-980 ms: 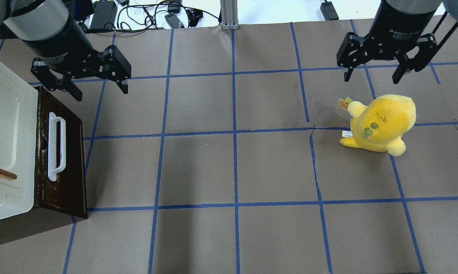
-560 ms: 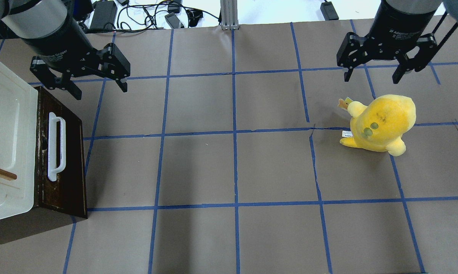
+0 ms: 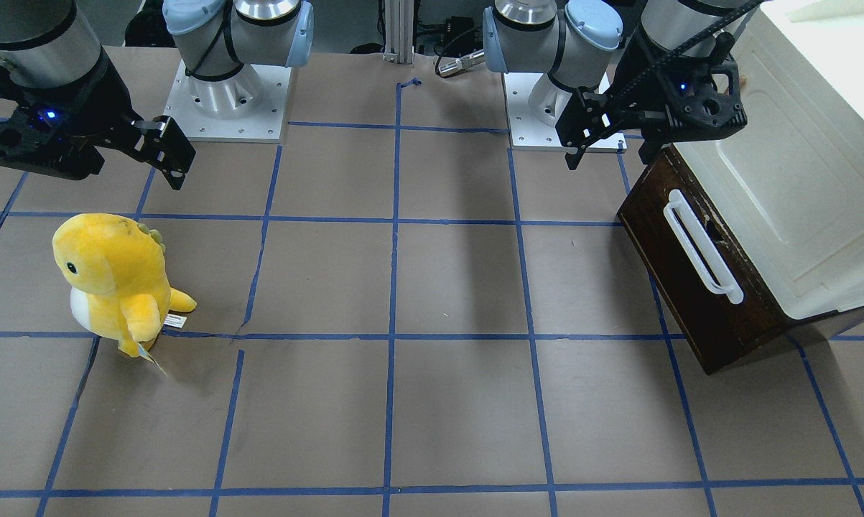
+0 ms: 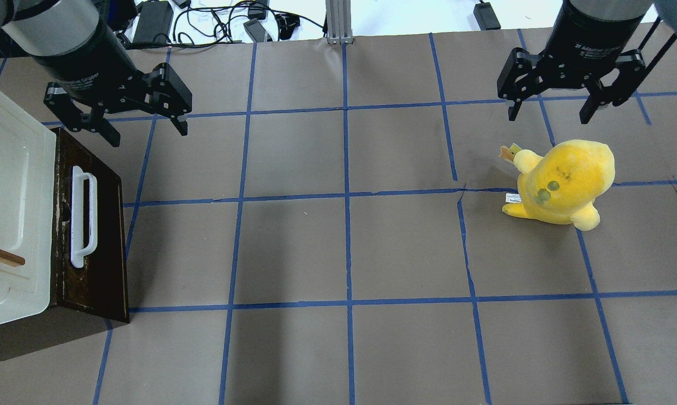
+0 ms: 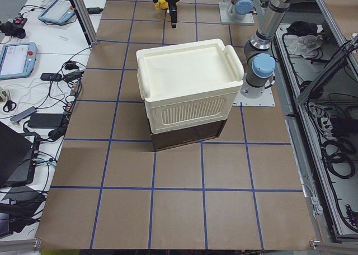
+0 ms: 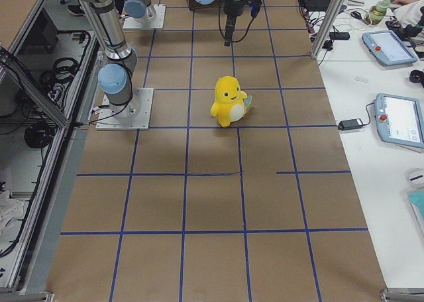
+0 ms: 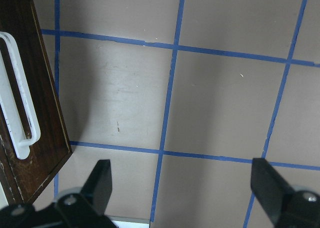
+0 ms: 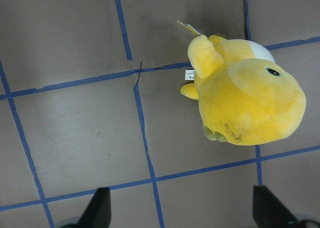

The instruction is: Pull drawer sideways

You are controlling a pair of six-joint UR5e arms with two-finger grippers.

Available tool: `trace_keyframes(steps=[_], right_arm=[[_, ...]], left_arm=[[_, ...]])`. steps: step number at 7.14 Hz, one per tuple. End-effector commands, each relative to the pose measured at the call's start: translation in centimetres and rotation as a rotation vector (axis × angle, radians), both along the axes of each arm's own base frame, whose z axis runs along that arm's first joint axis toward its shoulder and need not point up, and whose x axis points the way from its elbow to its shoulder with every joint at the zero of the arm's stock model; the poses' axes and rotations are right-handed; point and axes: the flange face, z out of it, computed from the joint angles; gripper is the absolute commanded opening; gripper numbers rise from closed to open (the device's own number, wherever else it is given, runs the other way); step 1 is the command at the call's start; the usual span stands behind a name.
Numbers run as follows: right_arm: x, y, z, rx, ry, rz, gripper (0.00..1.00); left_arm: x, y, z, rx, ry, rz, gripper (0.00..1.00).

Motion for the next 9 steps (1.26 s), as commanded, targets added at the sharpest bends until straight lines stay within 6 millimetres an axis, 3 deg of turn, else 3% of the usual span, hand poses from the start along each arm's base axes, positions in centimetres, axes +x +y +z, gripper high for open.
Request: trace_keyframes(steps=[1,4,6,7,8,9], right_arm=[[0.0,0.0,0.0,-0.001,0.000,0.000,1.00],[0.0,0.0,0.0,-0.001,0.000,0.000,1.00],[-0.1,0.0,0.0,-0.001,0.000,-0.001,1.00],[-0.1,0.0,0.0,-0.001,0.000,-0.001,1.00],[0.0,0.0,0.0,-0.001,0.000,0.000,1.00],[-0.1,0.0,0.0,-0.001,0.000,-0.001,1.00]], left_arm=[[0.0,0.0,0.0,0.000,-0.001,0.000,1.00],[0.0,0.0,-0.1,0.003,-0.001,0.001,1.00],[0.0,-0.6,-1.7,0.031,0.001,0.021,1.00],[-0.4,-2.3,-3.6,0.030,0.011,0.038,1.00],[-1.5,-3.3,-6.8,0.039,-0.002,0.017,1.00],[-1.3,-4.3,-10.9,0.058,-0.059,0.005,1.00]])
